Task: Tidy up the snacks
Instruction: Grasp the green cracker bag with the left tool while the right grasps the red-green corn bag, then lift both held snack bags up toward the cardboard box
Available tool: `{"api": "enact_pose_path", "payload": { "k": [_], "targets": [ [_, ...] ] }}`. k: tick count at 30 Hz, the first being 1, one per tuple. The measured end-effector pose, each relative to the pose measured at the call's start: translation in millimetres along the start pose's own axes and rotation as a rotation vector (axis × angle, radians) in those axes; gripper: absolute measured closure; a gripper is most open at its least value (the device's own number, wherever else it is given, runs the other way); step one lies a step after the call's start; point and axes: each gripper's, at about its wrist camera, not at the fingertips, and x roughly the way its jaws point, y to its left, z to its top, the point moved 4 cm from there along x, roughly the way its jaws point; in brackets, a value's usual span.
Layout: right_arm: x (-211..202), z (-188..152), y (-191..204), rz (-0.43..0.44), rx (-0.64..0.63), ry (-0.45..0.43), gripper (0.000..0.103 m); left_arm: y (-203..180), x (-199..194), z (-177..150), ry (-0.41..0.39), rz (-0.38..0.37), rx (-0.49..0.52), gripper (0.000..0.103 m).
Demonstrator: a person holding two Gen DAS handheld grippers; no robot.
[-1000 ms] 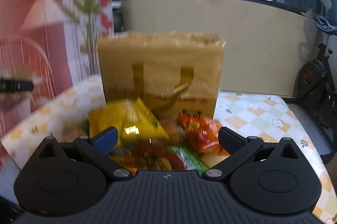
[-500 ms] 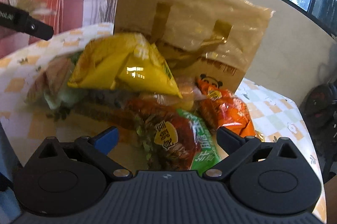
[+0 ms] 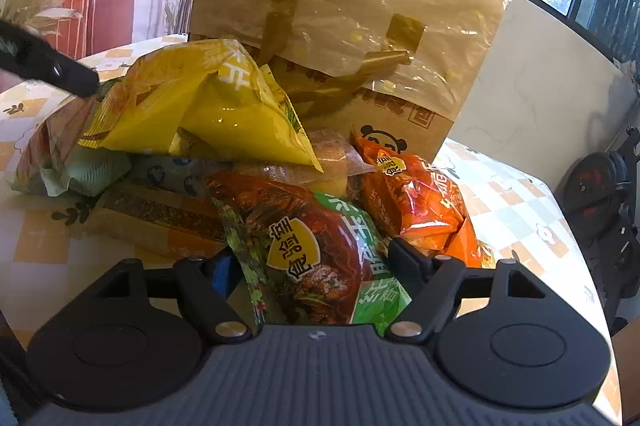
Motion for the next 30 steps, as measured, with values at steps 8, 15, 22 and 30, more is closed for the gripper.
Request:
{"api": "enact_pose_path", "payload": {
  "k": [8, 15, 22, 30],
  "targets": [
    [-1, 0, 0, 0.008, 0.01, -0.001, 0.026, 24, 33, -3, 0.06, -0.038, -0.095, 0.005],
    [0, 1, 0, 0.011, 0.014, 0.002, 0.026, 54, 49, -20, 0.124, -0.134, -0.292, 0.002],
    [0, 0, -1, 0.012, 0.022, 0.003, 0.026, 52, 62, -30, 0.134, -0.164, -0.337, 0.0],
    [-5, 3, -3, 0.033, 0.053, 0.007, 0.026, 48, 51, -29, 0.098, -0.161, -0.251, 0.021]
  ]
}}
